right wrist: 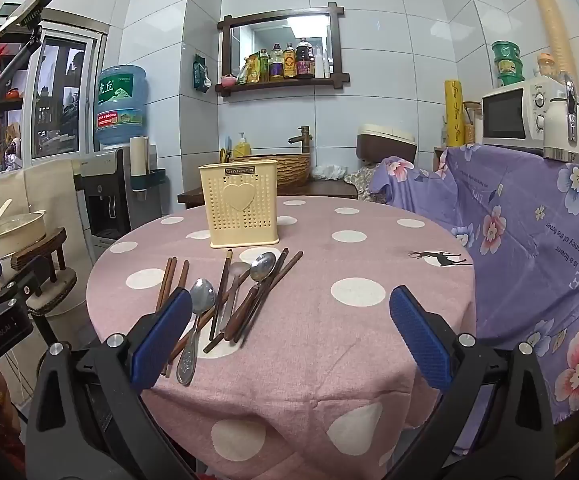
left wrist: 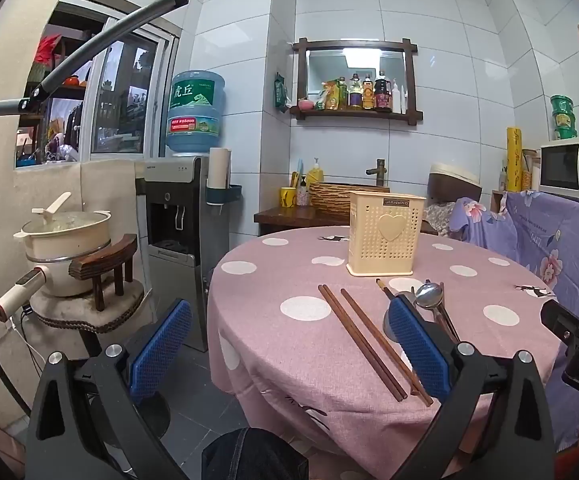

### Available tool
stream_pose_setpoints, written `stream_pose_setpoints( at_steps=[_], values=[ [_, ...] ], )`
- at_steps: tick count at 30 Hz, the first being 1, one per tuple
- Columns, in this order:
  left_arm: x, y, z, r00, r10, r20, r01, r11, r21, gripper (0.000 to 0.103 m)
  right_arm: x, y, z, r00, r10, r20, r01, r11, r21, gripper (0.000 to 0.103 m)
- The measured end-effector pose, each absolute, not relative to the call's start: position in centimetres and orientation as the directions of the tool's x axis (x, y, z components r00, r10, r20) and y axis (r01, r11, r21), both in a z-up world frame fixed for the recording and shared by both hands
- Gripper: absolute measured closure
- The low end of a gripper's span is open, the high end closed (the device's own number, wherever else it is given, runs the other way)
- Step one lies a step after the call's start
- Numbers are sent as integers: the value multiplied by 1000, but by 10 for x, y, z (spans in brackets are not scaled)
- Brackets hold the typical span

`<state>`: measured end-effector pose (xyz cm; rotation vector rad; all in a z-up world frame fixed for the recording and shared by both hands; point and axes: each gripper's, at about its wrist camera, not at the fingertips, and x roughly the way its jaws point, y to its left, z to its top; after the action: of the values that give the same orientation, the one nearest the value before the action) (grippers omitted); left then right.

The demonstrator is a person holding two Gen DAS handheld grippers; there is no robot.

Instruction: Organize utensils

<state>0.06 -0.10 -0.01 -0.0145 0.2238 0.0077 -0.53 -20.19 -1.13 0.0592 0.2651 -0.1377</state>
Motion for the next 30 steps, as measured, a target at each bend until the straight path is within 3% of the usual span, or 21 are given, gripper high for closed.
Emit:
stream_pose_setpoints(
  at_steps=[30],
  values=[
    [0, 1, -7, 974, 6, -225, -14, 999, -35, 5, -2, -200, -16, 951, -115, -287, 131, 991, 39, 5]
  ],
)
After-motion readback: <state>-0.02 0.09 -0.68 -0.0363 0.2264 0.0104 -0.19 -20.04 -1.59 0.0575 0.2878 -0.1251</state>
